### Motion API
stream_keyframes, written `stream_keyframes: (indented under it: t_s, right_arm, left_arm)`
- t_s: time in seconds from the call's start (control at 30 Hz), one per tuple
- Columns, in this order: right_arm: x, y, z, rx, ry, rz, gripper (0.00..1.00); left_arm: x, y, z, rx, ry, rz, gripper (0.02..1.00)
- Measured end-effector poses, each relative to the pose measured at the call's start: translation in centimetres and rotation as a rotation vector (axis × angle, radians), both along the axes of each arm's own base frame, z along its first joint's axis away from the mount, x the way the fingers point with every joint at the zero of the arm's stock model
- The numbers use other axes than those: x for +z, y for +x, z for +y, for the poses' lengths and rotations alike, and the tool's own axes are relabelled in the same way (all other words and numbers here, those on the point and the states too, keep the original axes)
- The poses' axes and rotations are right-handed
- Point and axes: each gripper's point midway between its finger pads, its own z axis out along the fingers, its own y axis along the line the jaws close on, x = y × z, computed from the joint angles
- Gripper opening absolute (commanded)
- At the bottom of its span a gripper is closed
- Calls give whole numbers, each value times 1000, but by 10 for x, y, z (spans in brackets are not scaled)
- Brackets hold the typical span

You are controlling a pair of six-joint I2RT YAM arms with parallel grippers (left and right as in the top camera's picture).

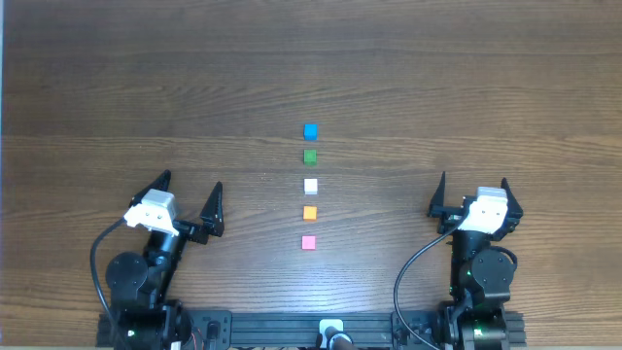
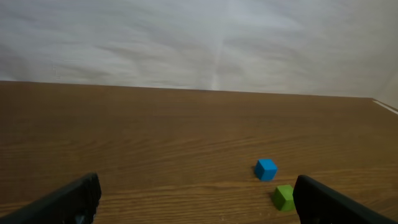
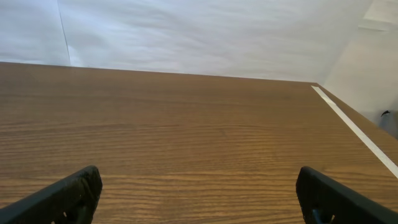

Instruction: Stack Cubes

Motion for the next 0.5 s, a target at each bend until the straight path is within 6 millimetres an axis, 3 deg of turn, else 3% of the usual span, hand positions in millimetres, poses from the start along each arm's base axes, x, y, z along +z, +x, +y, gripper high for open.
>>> stream_keyframes:
  t_s: [0.5]
  right_arm:
    - [0, 0, 0, 0, 0, 0, 991]
  left_arm:
    - [0, 0, 0, 0, 0, 0, 996]
